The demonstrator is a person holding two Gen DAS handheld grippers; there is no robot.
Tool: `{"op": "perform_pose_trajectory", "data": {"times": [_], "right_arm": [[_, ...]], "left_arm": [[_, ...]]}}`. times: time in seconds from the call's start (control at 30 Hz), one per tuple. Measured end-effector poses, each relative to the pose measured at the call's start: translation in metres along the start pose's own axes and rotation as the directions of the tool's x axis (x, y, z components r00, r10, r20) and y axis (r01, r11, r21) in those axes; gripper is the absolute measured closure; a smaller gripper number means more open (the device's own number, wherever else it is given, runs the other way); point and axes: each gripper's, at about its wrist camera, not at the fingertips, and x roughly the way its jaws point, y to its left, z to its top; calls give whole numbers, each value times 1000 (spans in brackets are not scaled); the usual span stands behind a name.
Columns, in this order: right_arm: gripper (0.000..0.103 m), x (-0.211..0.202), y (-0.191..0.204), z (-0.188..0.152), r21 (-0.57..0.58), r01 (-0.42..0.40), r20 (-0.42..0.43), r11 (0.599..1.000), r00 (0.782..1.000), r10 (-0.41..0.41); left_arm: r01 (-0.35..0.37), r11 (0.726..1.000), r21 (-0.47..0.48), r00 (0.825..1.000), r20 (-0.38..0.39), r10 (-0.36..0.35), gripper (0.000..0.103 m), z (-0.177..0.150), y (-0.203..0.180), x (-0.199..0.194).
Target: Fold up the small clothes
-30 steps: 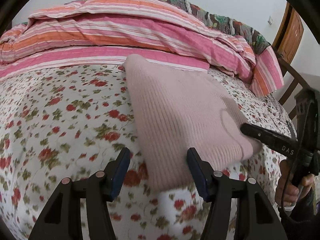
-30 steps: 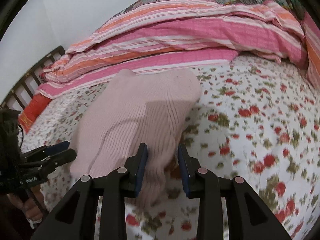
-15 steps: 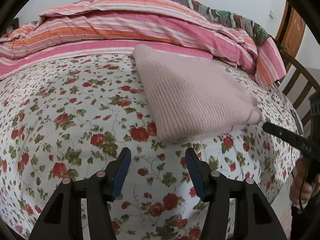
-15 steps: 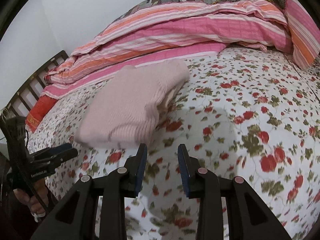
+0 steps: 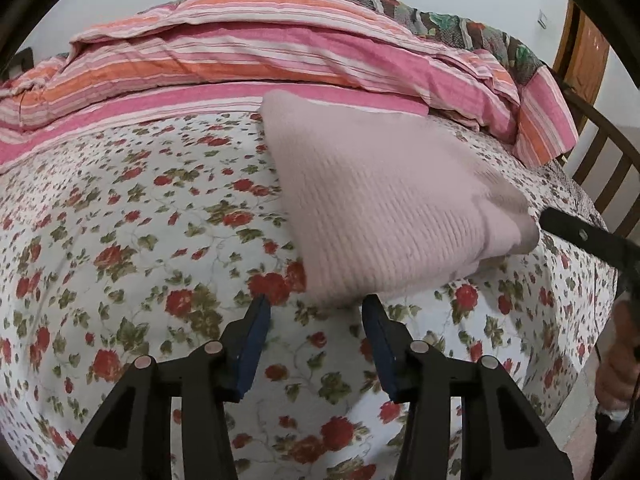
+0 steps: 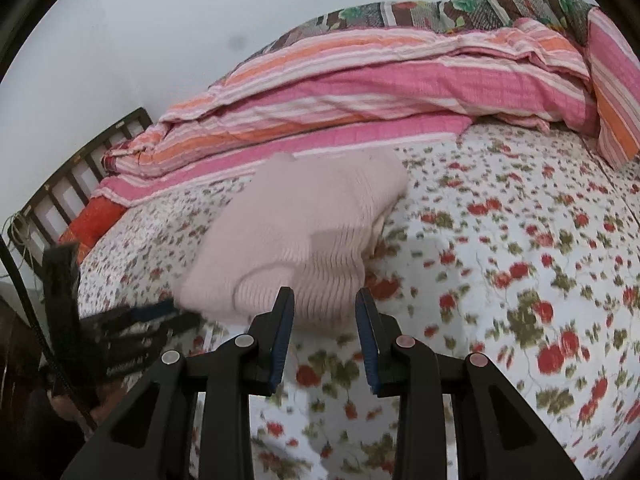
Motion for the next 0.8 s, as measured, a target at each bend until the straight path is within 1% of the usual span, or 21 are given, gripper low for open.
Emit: {"op": "perform_pose_trajectory", "data": {"times": [0.1, 0.2, 0.33, 0.37, 0.4, 0.43, 0.47, 0.5, 0.53, 0.57, 0.6, 0.63, 0.67, 0.73, 0.8], "right_arm": [[71, 14, -2, 10, 29, -1, -14, 1000, 1000, 1], [71, 24, -2, 20, 26, 25, 0, 999, 1000, -25], [72, 40, -11, 29, 81, 13, -6, 997, 1000, -12], [75, 44, -13, 30, 89, 12, -11, 996, 1000, -11], [84, 47, -13, 29, 88, 11, -16, 996, 1000, -10], [90, 51, -13, 28, 70, 7, -23, 998, 1000, -6], [92, 49, -13, 27, 48, 2, -10, 999, 1000, -2], [94, 40, -14, 26, 37, -1, 42, 999, 999, -1], [95, 25, -18, 24, 52, -27, 117, 998, 993, 20], [95, 16, -23, 22, 63, -63, 154, 996, 987, 53], [96, 15, -26, 22, 67, -68, 144, 995, 988, 58], [96, 19, -29, 21, 71, -46, 121, 996, 992, 37], [96, 29, -33, 19, 80, -12, 83, 997, 997, 5], [96, 46, -36, 12, 82, 12, 11, 997, 1000, -13], [94, 50, -34, 9, 55, 26, -9, 998, 1000, -26]], "left_arm": [[28, 999, -29, 1000, 3, -28, 58, -2, 10, -4], [56, 997, -62, 998, 14, -55, 58, -3, 23, -10], [75, 992, -99, 997, 34, -72, 57, -3, 36, -17], [77, 991, -108, 997, 39, -73, 57, -1, 38, -18], [80, 990, -114, 996, 43, -76, 57, 1, 40, -18], [84, 989, -120, 996, 48, -79, 57, 3, 41, -18], [85, 989, -123, 996, 50, -80, 57, 5, 41, -18], [84, 989, -123, 996, 51, -78, 57, 7, 42, -17], [82, 989, -122, 995, 57, -76, 57, 10, 42, -17], [88, 989, -119, 995, 67, -80, 57, 12, 42, -18], [95, 989, -116, 994, 74, -87, 57, 13, 41, -19], [103, 988, -112, 992, 80, -94, 57, 15, 41, -19], [108, 988, -110, 991, 85, -99, 57, 17, 40, -18], [109, 988, -108, 991, 90, -99, 57, 22, 38, -16], [107, 989, -105, 991, 96, -97, 57, 27, 35, -14]]}}
